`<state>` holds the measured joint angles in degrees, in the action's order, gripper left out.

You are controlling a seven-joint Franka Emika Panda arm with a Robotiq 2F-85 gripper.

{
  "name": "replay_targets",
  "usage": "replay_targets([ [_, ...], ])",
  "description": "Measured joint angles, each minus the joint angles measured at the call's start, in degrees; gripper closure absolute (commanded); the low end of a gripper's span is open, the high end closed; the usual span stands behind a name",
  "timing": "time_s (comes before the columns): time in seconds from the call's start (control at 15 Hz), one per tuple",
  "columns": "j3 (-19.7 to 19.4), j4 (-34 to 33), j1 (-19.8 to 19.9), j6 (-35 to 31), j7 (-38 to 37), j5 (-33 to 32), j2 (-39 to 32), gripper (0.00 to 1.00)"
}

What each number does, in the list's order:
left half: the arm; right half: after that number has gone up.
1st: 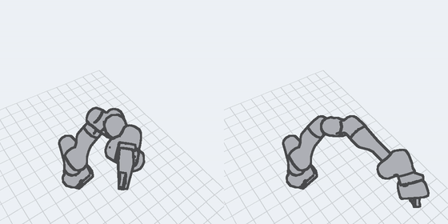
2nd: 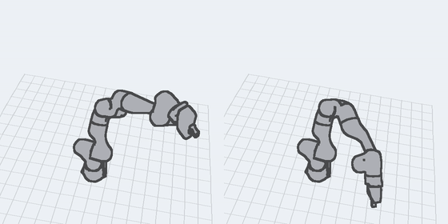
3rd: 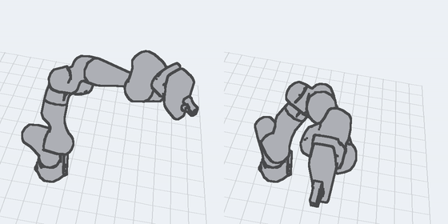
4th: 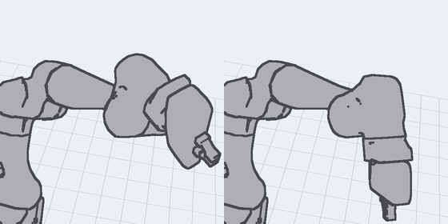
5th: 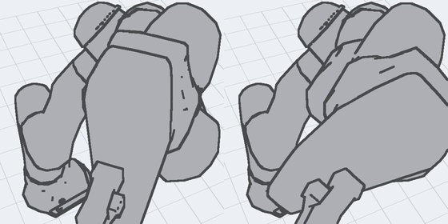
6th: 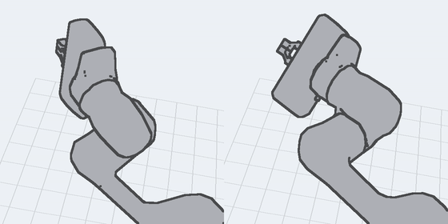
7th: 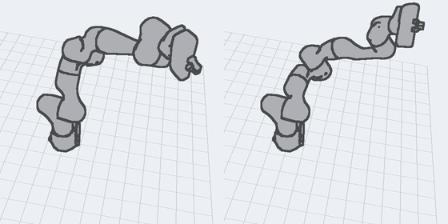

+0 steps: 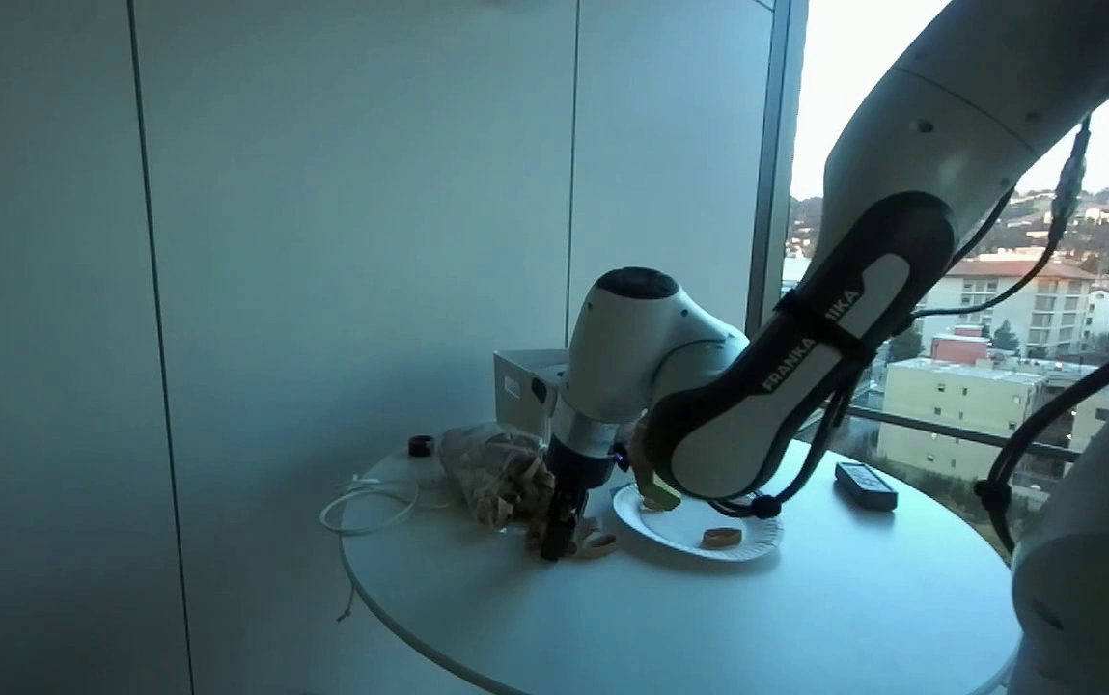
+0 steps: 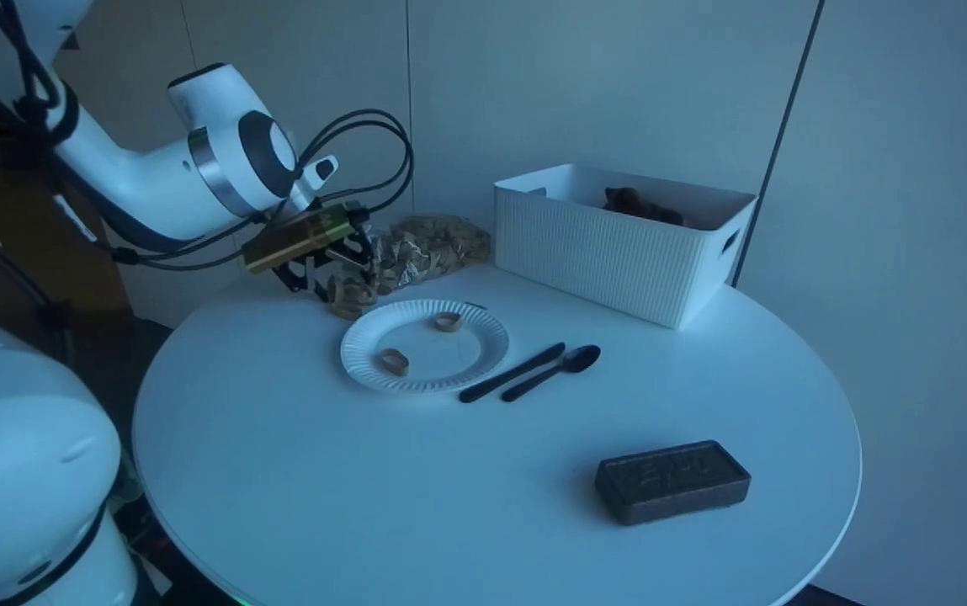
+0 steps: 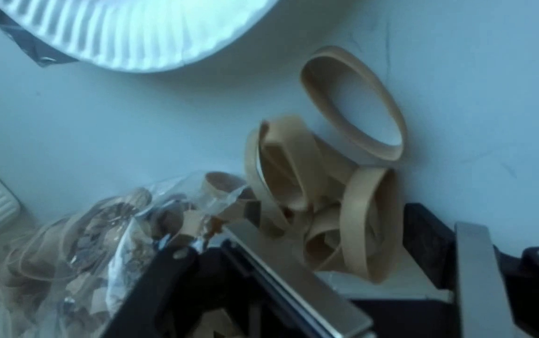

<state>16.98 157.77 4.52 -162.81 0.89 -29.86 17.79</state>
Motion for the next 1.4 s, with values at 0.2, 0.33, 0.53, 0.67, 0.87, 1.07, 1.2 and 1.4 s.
replay_targets([
  [0.2,-6.27,-0.3,-6.85,2.22,7.06,8.56,2.6,0.0],
  [0.33,-9.29,-0.68,-9.79,5.8,10.13,12.12,6.06,0.0],
  [0.53,-11.53,-1.16,-10.27,16.84,11.0,13.41,12.63,0.0],
  [0.67,-11.88,-1.56,-8.07,23.86,10.11,13.06,16.26,0.0],
  [0.87,-13.43,-2.2,-4.14,30.71,9.49,12.85,18.1,0.0],
  [1.07,-15.99,-2.24,-2.23,33.64,9.41,13.0,16.47,0.0],
  [1.2,-17.75,-2.27,-2.18,34.25,9.44,13.63,14.38,0.15],
  [1.4,-19.37,-2.58,-2.32,34.1,9.84,14.65,10.96,0.15],
])
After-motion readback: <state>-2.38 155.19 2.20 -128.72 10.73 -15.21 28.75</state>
